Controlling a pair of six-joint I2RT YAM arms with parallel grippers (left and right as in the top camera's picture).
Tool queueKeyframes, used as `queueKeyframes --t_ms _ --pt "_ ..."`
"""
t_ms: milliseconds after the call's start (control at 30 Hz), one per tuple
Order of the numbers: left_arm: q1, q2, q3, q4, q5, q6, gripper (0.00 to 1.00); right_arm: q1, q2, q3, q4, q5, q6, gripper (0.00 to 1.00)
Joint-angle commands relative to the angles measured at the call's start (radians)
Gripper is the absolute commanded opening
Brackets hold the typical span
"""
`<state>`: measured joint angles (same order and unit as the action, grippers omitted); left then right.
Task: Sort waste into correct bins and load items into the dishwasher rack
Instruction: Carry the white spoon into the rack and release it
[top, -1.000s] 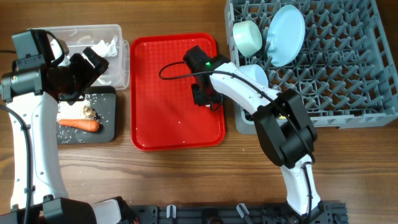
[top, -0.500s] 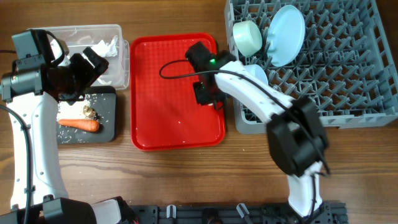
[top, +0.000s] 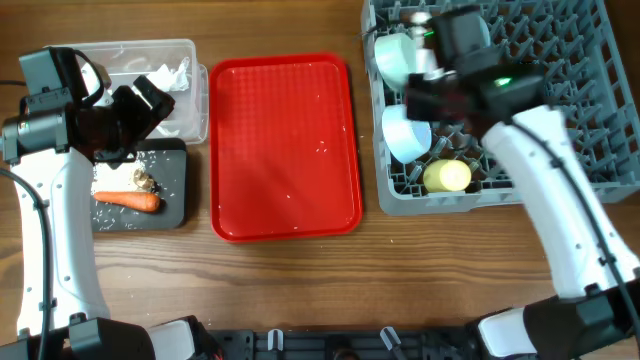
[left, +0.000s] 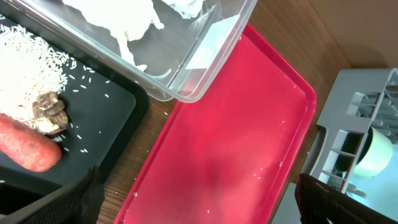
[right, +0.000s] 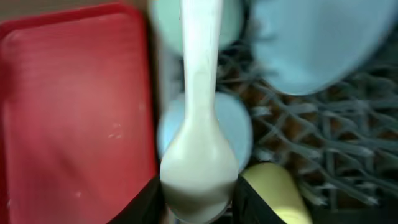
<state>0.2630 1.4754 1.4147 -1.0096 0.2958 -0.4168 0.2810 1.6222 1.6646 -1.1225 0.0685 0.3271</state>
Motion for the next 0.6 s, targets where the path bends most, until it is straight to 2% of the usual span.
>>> queueKeyframes --t_ms 0,67,100,233,400,433,567 --pt "0.006 -0.006 0.005 0.002 -0.006 0.001 1.0 -0.131 -0.009 0.011 -0.011 -0.025 0.022 0.19" --pt "0.006 -0.006 0.005 0.002 -0.006 0.001 1.0 -0.194 -0.009 0.011 -0.016 -0.044 0.07 0.14" --pt "0.006 -0.006 0.005 0.002 -0.006 0.001 1.0 -0.229 -0.009 0.011 -0.016 -0.048 0.101 0.06" --pt "0.006 -0.006 0.005 0.002 -0.006 0.001 1.0 -0.302 -0.005 0.011 0.003 -0.047 0.208 0.11" --pt "0.006 -0.006 0.005 0.002 -0.006 0.001 1.0 -0.302 0.022 -0.007 0.018 -0.043 0.311 0.09" --pt "0.006 -0.006 0.005 0.002 -0.006 0.001 1.0 -0.302 0.026 -0.024 0.019 -0.044 0.35 0.06" --pt "0.006 -0.006 0.005 0.002 -0.006 0.001 1.0 -0.302 0.028 -0.146 0.05 -0.048 0.571 0.04"
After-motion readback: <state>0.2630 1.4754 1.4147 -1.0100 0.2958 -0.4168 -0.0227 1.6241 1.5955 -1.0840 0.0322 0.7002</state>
